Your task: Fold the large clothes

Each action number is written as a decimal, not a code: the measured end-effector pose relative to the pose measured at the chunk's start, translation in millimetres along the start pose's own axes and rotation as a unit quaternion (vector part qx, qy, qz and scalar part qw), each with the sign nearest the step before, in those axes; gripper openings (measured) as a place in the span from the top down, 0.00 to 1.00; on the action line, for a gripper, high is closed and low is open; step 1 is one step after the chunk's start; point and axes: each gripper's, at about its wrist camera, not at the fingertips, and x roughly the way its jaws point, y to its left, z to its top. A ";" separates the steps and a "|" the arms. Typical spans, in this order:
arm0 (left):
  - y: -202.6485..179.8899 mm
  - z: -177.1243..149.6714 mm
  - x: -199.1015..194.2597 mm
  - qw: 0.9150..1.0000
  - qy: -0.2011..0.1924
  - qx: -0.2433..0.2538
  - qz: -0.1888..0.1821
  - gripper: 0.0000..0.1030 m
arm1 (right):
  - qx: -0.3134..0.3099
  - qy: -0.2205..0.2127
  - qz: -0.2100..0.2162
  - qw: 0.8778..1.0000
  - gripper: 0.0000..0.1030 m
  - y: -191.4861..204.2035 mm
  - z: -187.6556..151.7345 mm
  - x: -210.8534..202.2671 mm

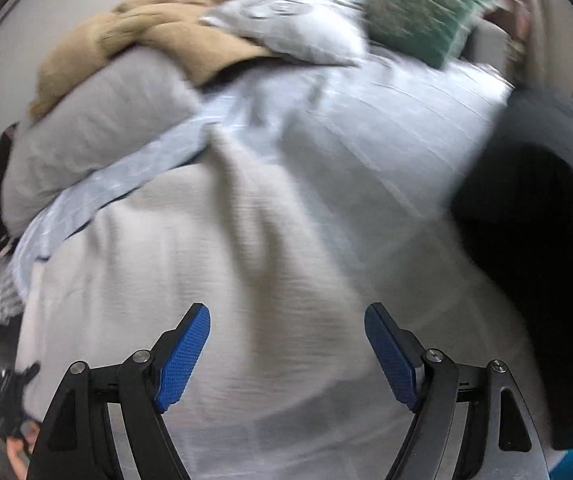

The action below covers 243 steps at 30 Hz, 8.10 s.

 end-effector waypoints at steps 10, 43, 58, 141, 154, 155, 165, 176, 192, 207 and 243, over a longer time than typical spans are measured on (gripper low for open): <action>-23.2 -0.6 -17.9 0.998 -0.054 0.026 0.004 0.67 | -0.150 -0.007 0.088 0.985 0.24 116.3 -30.0 18.0; -263.5 -197.9 19.9 0.893 0.027 0.438 -0.105 0.68 | 0.081 0.058 0.168 0.981 0.32 -41.4 23.4 51.5; -250.3 -247.4 30.8 0.822 0.101 0.541 -0.144 0.49 | 0.122 0.044 0.187 0.974 0.20 -96.9 30.3 25.1; -194.9 -132.3 35.6 0.921 0.188 0.315 -0.132 0.16 | 0.049 0.129 0.203 0.969 0.41 -45.3 25.4 73.5; -150.9 -101.7 -1.0 0.920 0.173 0.345 -0.071 0.12 | -0.041 0.181 0.170 0.968 0.26 35.6 2.4 81.0; -152.2 -100.0 -2.8 0.921 0.175 0.342 -0.067 0.12 | -0.033 0.183 0.168 0.968 0.25 33.7 3.5 81.7; -210.1 -98.8 -54.8 0.892 -0.030 0.450 -0.024 0.14 | -0.051 -0.003 0.040 0.998 0.23 49.1 35.3 -5.2; -241.5 -117.0 16.8 0.873 -0.049 0.485 0.015 0.37 | -0.078 -0.124 0.058 0.988 0.26 105.1 47.3 11.9; -212.4 -122.7 62.5 0.875 -0.016 0.483 0.025 0.35 | -0.051 -0.024 0.044 0.997 0.25 62.4 24.1 117.6; -218.0 -132.9 4.6 0.882 -0.017 0.467 0.061 0.17 | -0.089 -0.024 0.059 0.994 0.20 61.4 22.1 33.7; -161.8 -206.2 -81.5 0.876 0.043 0.446 0.178 0.04 | -0.120 0.023 -0.003 0.993 0.10 56.1 -82.4 -54.2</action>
